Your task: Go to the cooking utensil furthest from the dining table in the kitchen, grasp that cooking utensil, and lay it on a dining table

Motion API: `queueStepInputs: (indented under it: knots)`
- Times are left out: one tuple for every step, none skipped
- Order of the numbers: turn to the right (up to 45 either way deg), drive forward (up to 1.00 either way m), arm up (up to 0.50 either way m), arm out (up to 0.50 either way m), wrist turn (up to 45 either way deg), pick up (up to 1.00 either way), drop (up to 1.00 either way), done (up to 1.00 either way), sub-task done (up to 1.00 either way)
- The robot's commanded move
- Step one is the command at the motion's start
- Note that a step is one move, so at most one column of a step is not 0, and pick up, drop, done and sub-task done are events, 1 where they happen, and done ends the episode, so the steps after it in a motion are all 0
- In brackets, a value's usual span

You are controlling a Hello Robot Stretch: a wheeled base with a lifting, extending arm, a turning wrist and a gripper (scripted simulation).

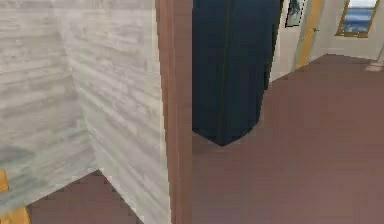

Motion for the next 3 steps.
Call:
queueStepInputs:
  knots:
    - [45.0, 0.0, 0.0, 0.0, 0.0, 0.0, 0.0, 0.0, 0.0]
    - [27.0, 0.0, 0.0, 0.0, 0.0, 0.0, 0.0, 0.0, 0.0]
    - [0.0, 1.0, 0.0, 0.0, 0.0, 0.0, 0.0, 0.0, 0.0]
